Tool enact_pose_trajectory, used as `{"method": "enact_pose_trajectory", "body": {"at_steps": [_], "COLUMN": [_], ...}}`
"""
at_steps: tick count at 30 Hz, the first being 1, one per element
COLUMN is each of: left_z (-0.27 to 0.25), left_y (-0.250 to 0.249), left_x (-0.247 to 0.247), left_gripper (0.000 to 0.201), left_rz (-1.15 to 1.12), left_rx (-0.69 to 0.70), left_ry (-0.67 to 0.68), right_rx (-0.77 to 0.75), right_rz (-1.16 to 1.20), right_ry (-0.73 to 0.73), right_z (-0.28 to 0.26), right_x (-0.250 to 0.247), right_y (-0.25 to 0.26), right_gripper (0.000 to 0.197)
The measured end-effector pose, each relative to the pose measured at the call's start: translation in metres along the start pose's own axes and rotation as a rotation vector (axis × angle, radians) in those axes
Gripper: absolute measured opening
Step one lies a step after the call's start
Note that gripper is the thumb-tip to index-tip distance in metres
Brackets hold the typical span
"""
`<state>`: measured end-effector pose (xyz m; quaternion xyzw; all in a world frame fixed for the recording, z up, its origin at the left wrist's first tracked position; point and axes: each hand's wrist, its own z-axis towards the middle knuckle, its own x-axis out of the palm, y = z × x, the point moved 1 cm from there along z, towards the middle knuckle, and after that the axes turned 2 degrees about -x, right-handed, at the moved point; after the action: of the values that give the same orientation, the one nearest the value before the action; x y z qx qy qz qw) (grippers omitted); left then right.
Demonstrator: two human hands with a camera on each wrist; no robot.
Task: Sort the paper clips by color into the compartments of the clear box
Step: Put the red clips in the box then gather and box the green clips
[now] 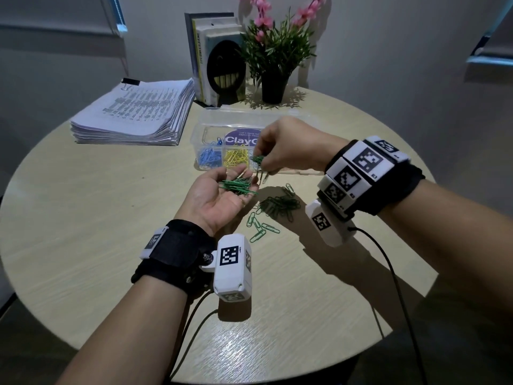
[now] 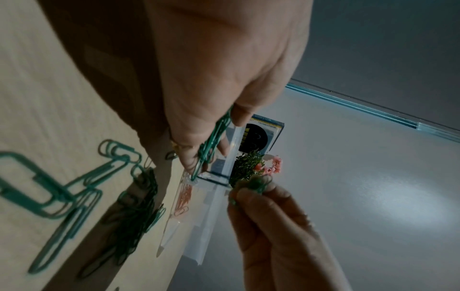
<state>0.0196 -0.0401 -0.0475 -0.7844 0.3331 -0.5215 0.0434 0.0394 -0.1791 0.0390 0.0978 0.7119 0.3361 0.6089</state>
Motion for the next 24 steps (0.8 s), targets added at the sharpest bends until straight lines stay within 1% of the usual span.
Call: {"method": "enact_pose_trajectory", "body": {"at_steps": [4,9,12,15,17,19,22,24], "left_z": [0.001,0.0,-0.003,-0.003,-0.001,0.0,0.002,0.002], "left_y": [0.0,0.0,0.001,-0.001,-0.001,-0.002,-0.001,-0.001], "left_x": [-0.001,0.0,0.002,0.002,0.0,-0.001,-0.003,-0.003], "left_gripper": [0.043,0.036,0.035,0.035,0.035,0.035,0.035,0.034], "left_rz": [-0.008,-0.06,-0.045,-0.028,-0.051,-0.032,-0.022,-0.041], "left_rx": [-0.015,-0.008,-0.01,-0.006,-0.003,0.001,-0.006,-0.007], "left_ry": [0.039,0.091,0.082,0.07,0.061,0.048,0.041,0.046], "right_rx": [-0.048,-0.08,-0.08,-0.058,-0.004,0.089,0.251,0.342], "right_rz": [-0.005,-0.073,-0.05,0.009,-0.013,-0.133,-0.402,-0.501], "right_ry": [-0.031,-0.013,-0.009,-0.052,-0.07,-0.059,0.049,0.156], "right_z": [0.009,0.013,0.012,0.007,0.002,-0.006,-0.022,-0.036], "right_x": [0.011,0.026,0.027,0.016,0.006,-0.002,-0.005,-0.002], "right_y": [0.018,0.022,0.022,0.017,0.004,-0.016,-0.04,-0.045], "right_gripper": [0.022,0.028,0.024,0.018,0.017,0.018,0.023,0.022]}}
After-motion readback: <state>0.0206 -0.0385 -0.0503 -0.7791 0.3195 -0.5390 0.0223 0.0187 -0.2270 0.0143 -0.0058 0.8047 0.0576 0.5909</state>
